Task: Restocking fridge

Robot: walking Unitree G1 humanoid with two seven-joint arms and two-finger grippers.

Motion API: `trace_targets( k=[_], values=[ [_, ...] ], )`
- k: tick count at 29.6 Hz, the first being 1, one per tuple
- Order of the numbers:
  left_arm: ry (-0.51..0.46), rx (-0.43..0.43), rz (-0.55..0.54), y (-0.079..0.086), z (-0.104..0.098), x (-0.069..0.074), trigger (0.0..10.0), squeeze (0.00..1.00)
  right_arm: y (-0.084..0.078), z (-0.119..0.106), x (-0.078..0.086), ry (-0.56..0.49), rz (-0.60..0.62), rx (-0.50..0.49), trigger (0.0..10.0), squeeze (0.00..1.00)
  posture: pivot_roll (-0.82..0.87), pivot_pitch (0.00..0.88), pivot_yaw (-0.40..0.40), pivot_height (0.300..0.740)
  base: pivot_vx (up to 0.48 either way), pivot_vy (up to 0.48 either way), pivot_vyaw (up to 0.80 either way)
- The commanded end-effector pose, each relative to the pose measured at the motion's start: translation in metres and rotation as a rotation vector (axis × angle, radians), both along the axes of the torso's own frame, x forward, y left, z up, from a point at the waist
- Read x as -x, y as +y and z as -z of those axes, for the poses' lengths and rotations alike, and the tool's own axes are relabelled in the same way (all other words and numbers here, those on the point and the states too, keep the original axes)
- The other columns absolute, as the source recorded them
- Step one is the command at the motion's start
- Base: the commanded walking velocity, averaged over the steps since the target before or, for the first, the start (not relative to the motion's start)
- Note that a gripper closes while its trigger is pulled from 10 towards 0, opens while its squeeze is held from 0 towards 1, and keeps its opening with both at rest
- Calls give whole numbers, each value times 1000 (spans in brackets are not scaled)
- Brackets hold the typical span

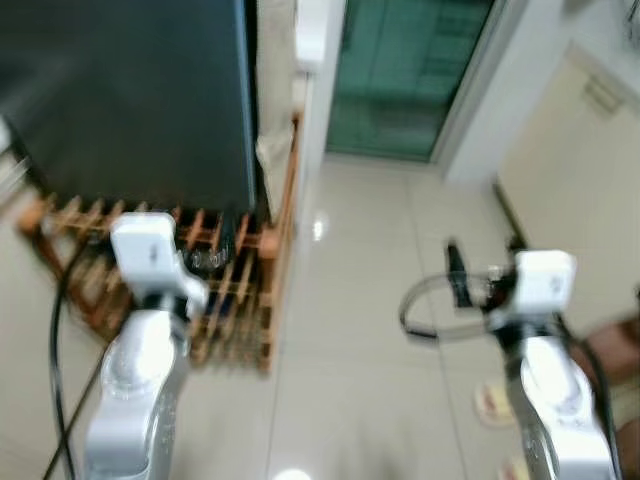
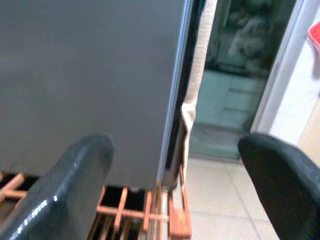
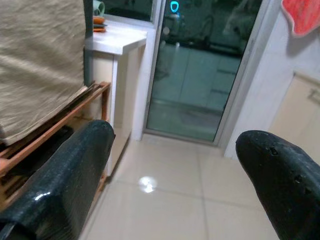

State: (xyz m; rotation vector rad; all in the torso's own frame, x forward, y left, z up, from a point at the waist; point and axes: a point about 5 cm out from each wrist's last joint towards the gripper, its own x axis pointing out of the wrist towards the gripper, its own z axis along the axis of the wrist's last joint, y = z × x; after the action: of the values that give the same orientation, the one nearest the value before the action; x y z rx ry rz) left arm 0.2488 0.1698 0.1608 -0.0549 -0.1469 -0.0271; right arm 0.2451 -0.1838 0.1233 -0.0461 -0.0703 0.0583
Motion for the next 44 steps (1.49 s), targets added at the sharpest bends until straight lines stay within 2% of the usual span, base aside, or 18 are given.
trace_targets(
  k=[1,9,11,18,25,31,39,41,44],
  values=[
    [-19,14,83,-17,-7,-6,10000,0,-10,-7,-1,-27,25,42,10000,0,-60,0,-57,740,0,0,0],
    [-15,8,91,-19,-6,-12,10000,0,-12,-6,-8,-24,49,25,10000,0,-69,0,-46,740,0,0,0],
    [-7,30,93,-19,-5,-14,10000,0,-11,-6,-9,-22,49,24,10000,0,-69,0,-46,740,300,-371,0],
    [9,34,58,-20,-4,-27,10000,0,-7,-7,-15,-33,34,27,10000,0,-70,0,-42,740,349,-325,0],
    [31,45,36,-19,0,-34,10000,0,-6,-7,-19,-36,22,45,10000,0,-69,0,-41,740,352,-321,0],
    [25,22,-18,-17,-1,-44,10000,0,-4,-5,-22,-34,10,54,10000,0,-63,0,-41,740,302,-259,719],
    [1,-14,15,-22,-3,-44,10000,0,-6,-2,-24,-27,16,46,10000,0,-62,0,-43,740,0,0,352],
    [-24,20,62,-25,-6,-42,10000,0,-6,-1,-24,-26,17,47,10000,0,-61,0,-42,740,0,0,0],
    [-34,46,65,-24,-8,-42,10000,0,-4,-1,-24,-28,16,47,10000,0,-60,0,-40,740,320,0,0]
  ],
)
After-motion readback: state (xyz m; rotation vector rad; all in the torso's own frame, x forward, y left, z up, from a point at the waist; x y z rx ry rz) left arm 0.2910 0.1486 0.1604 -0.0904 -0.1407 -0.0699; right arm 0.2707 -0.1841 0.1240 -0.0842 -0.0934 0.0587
